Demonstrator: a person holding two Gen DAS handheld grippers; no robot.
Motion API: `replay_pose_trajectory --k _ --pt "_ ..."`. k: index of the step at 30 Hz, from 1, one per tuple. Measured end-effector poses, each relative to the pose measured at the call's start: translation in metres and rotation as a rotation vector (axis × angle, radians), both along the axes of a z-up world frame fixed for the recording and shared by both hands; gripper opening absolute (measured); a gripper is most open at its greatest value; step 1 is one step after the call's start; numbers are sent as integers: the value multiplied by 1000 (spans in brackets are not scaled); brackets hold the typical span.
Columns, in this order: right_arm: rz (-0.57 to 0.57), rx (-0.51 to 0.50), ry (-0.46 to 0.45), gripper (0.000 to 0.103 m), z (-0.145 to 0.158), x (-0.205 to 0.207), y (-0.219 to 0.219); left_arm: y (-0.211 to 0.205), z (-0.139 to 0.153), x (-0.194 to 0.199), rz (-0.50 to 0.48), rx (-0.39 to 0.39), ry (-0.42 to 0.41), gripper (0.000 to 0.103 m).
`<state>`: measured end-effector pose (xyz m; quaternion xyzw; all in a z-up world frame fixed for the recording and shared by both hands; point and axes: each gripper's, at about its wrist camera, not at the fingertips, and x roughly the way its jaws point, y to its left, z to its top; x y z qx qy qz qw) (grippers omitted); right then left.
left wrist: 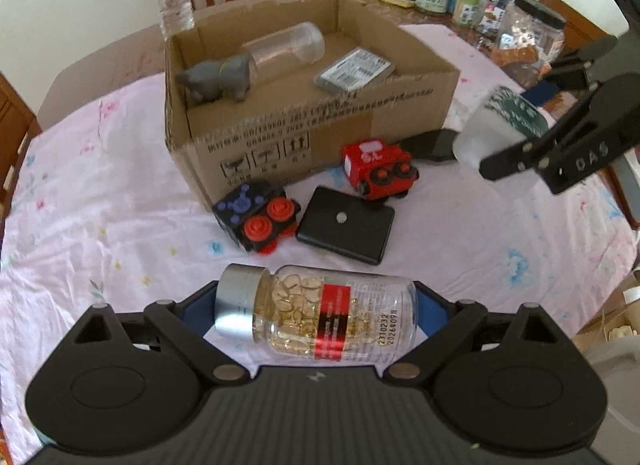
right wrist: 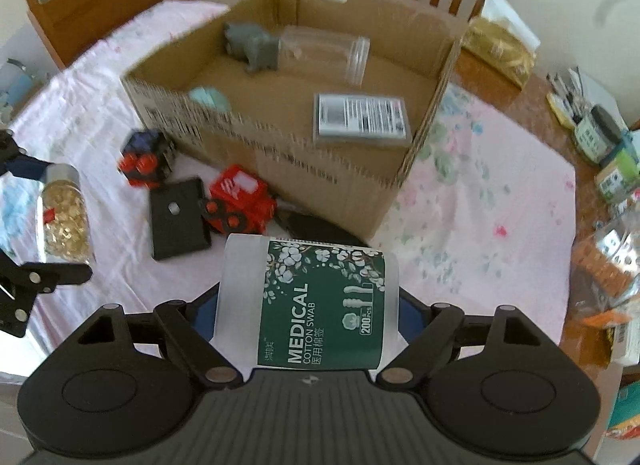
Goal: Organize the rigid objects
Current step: 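Carry the swab bottle and capsule jar into the box and open both grippers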
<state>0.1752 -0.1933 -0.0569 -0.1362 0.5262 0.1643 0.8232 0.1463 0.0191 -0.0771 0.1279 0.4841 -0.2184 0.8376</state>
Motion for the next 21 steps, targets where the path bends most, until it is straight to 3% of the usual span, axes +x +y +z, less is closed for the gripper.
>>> replay_pose_trajectory --k 10,15,21 --pt "37 69 -120 87 52 36 15 9 36 19 -28 7 -45 96" --pt "19 80 -139 87 53 69 22 15 47 30 -17 -2 -78 96" --pt "-23 83 -116 87 33 105 32 20 54 44 -5 -13 -101 96"
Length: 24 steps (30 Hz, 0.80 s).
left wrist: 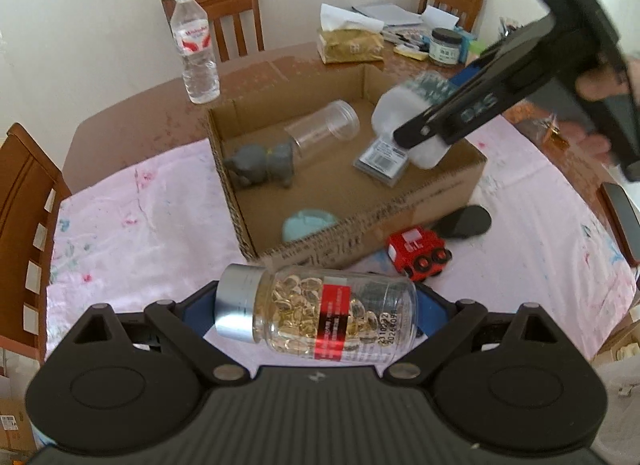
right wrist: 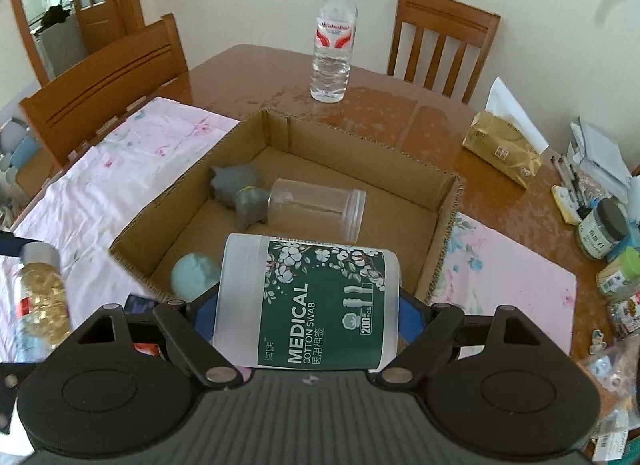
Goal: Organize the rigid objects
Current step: 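Carry the swab bottle and capsule jar into the box and open both grippers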
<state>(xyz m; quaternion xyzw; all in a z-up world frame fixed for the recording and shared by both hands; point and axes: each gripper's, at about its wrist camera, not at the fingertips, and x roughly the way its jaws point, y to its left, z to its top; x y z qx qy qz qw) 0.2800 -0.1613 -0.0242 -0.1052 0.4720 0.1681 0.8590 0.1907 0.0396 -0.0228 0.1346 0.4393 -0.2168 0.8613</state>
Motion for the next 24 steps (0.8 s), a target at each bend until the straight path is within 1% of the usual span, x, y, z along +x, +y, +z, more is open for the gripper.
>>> replay_pose_trajectory --k 4,6,8,16,20,24 --pt "-18 18 17 87 -13 9 7 4 4 9 -1 1 -14 96" --pt "-16 31 31 90 -18 9 11 5 5 14 -2 1 -18 96" --pt "-32 33 26 102 -20 7 12 7 7 19 -6 0 -23 96" --pt "-128 75 20 103 -10 -13 2 8 18 53 -30 -6 -58 96" --pt "-188 95 3 103 -5 -29 0 2 24 80 -49 -2 -78 96" --pt "-241 119 -6 103 -2 -45 1 -7 27 116 -75 -4 -91 96"
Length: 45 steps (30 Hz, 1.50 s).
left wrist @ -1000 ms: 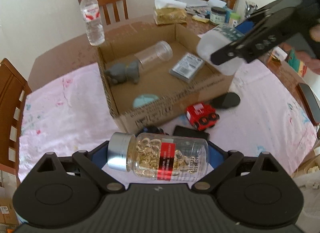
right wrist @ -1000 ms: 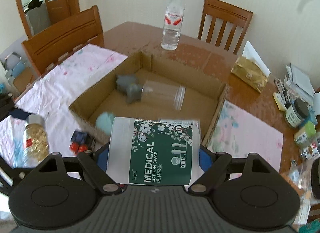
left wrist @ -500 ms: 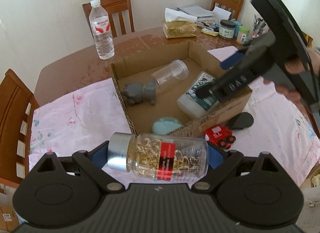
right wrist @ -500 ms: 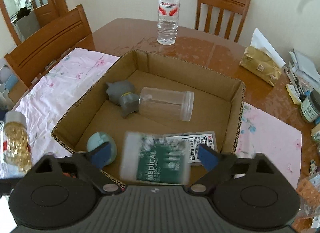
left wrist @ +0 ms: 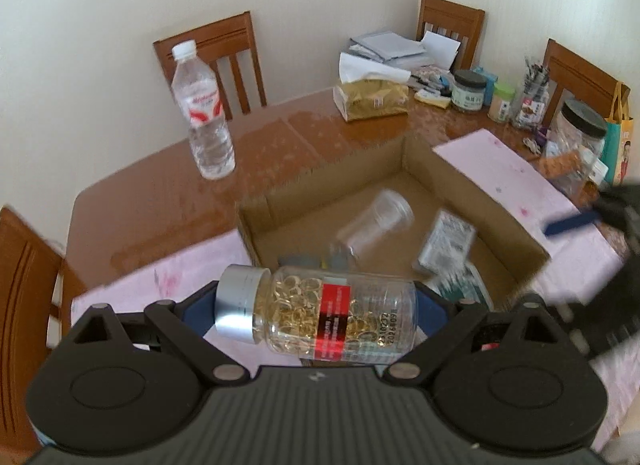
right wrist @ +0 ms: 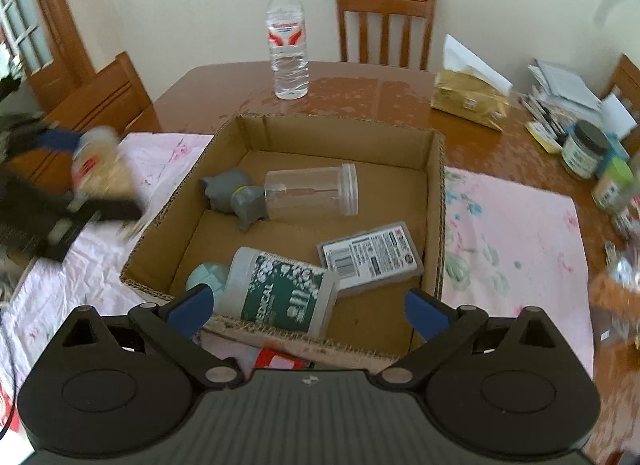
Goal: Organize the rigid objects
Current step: 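Carry the swab bottle and capsule jar into the box and open both grippers, then grasp the black red-wheeled toy block with the left gripper while the right gripper grasps the red S.L train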
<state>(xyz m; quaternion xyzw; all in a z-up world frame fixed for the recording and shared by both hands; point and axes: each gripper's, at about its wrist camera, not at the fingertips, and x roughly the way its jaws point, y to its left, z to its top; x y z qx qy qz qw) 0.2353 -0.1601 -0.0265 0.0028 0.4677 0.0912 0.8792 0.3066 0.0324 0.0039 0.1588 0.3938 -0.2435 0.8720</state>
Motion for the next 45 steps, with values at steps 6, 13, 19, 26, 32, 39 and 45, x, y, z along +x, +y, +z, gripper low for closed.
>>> replay_pose_trajectory --k 6,13,19,26,32,39,45 --pt "-48 -32 -24 103 5 -20 11 -24 -16 59 -14 13 10 96" --pt "-137 -35 -19 103 10 -37 6 -40 -52 103 14 11 60 96" --pt "-191 -52 -7 103 7 -45 0 -35 -56 110 55 -24 36 97" --pt "-198 -79 5 103 0 -46 -3 -24 -38 92 35 -22 -7 98" --pt "-192 -104 -2 103 -3 -46 -7 -5 -22 65 43 -41 -35 100" --pt "-196 -127 1 103 -11 -52 -17 16 -13 31 91 -36 -55 100" --pt "-212 -127 34 103 -29 -63 -28 31 -18 -11 164 -10 -96 100"
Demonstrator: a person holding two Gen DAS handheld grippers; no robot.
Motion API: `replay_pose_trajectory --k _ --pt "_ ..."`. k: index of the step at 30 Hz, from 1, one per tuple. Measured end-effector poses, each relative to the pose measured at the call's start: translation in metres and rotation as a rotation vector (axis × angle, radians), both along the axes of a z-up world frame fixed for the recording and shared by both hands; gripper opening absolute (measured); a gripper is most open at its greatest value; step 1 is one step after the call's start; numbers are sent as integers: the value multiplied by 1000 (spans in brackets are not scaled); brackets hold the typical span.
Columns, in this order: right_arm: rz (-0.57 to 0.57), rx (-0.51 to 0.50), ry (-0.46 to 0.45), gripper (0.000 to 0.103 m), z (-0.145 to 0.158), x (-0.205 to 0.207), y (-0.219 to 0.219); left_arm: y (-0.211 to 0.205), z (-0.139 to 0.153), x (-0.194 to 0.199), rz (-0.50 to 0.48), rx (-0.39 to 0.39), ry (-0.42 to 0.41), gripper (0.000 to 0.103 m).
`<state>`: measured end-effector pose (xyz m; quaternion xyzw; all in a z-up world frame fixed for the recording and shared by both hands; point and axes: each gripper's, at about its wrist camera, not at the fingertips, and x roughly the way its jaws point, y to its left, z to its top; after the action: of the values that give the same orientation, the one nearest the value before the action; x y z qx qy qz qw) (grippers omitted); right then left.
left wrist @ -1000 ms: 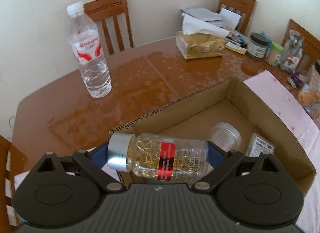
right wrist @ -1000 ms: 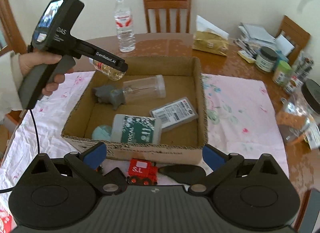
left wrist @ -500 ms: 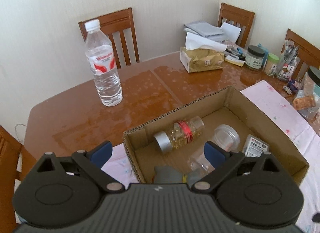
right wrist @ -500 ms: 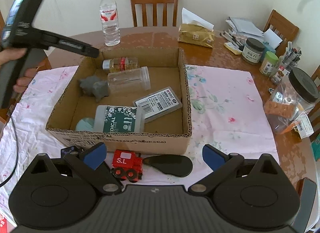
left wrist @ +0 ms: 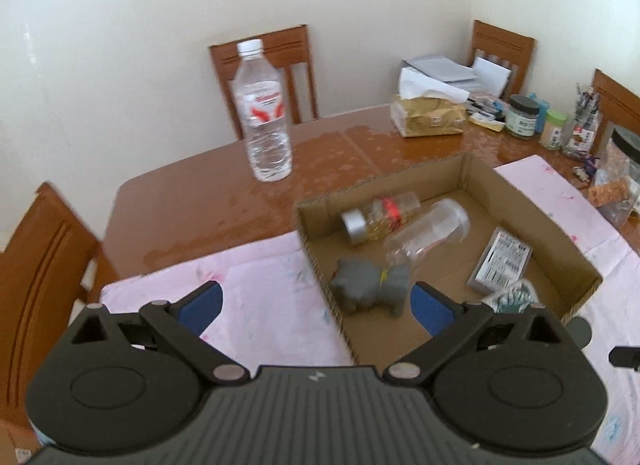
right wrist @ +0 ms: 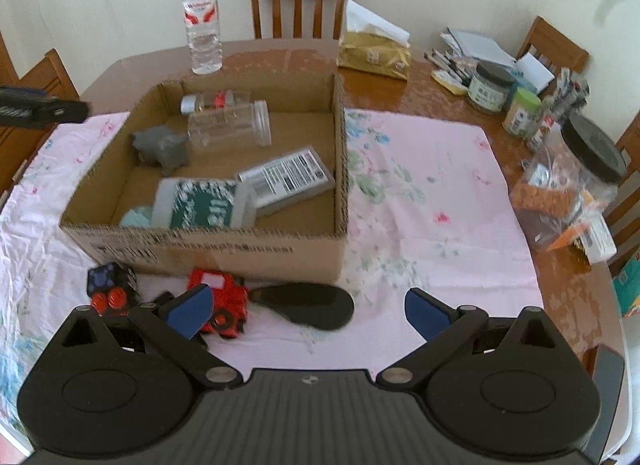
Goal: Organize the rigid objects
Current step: 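Grasp the black red-wheeled toy block with the left gripper while the right gripper grasps the red S.L train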
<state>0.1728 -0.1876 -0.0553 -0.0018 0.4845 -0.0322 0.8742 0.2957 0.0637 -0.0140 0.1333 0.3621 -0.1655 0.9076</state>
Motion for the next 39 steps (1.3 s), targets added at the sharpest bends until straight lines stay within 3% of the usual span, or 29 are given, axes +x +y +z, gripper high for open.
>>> replay_pose_trajectory --k 12,20,31,39 --pt "-70 31 42 103 -24 -8 -15 8 -38 -61 90 -75 137 100" --pt "-12 15 55 103 -32 -9 -9 -18 -75 -70 109 -89 226 100" --pt "70 29 73 103 -39 -8 -8 -38 -106 -64 194 -55 239 100" --pt "98 47 83 103 -41 -2 -3 -22 -111 -71 221 -50 265 100"
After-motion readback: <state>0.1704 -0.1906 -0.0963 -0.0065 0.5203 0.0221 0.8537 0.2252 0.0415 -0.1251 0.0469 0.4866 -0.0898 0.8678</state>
